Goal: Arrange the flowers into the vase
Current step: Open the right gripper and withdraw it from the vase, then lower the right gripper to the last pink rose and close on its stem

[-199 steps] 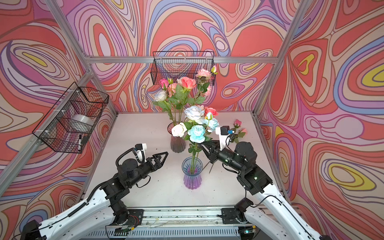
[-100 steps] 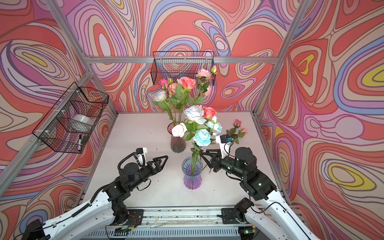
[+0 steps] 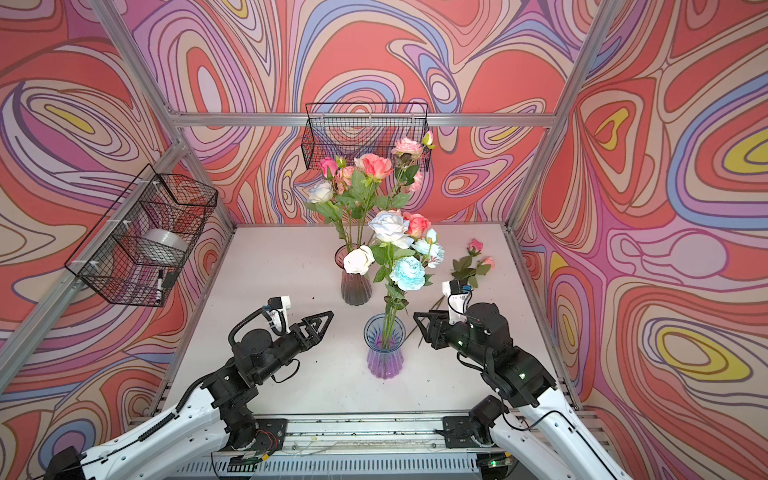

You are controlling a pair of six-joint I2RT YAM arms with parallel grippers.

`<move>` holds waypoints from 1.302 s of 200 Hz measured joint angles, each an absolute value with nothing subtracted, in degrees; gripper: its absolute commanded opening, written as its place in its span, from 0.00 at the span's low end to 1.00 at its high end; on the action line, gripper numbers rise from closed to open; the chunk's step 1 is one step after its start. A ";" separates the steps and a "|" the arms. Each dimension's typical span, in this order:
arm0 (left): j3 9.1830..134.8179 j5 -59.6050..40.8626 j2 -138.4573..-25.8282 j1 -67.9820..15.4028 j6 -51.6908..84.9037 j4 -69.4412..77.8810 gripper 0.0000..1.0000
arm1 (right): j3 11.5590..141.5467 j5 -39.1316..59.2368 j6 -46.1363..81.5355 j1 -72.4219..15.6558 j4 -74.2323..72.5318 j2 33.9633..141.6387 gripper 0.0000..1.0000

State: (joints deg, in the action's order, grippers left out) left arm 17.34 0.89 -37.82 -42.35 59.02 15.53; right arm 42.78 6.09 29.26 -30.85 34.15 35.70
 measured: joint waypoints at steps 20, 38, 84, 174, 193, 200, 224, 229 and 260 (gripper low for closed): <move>17.34 0.89 -36.32 -42.35 58.65 12.69 0.83 | 42.78 1.13 31.73 -30.85 36.64 38.11 0.51; 17.34 1.13 -33.87 -42.37 58.35 9.19 0.83 | 42.63 -3.44 34.26 -30.85 39.09 39.83 0.44; 14.24 3.46 -23.79 -42.35 58.35 3.97 0.84 | 41.34 -13.91 41.71 -30.85 41.95 44.14 0.30; 12.58 3.60 -18.61 -42.35 60.69 -5.06 0.84 | 46.41 -7.66 42.46 -9.54 29.02 75.53 0.30; 12.58 2.96 -18.46 -42.37 61.12 -6.42 0.84 | 51.96 -5.69 41.12 -7.86 27.33 83.55 0.28; 12.58 2.85 -18.37 -42.35 61.14 -6.81 0.84 | 54.50 -5.06 40.53 -7.55 26.96 86.74 0.27; 12.58 2.74 -18.24 -42.35 61.12 -7.84 0.84 | 62.89 -3.68 38.81 -7.25 26.63 96.77 0.18; 12.60 2.74 -18.22 -42.35 61.12 -7.94 0.84 | 64.16 -3.60 38.76 -7.25 26.59 98.30 0.16; 12.64 2.59 -17.69 -42.35 61.12 -8.82 0.84 | 68.27 -3.66 38.57 -7.25 27.20 104.49 0.15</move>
State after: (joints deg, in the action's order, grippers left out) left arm 12.64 2.59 -17.69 -42.35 61.12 -8.82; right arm 68.27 -3.66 38.57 -7.25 27.20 104.49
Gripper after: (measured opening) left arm 0.841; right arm 0.145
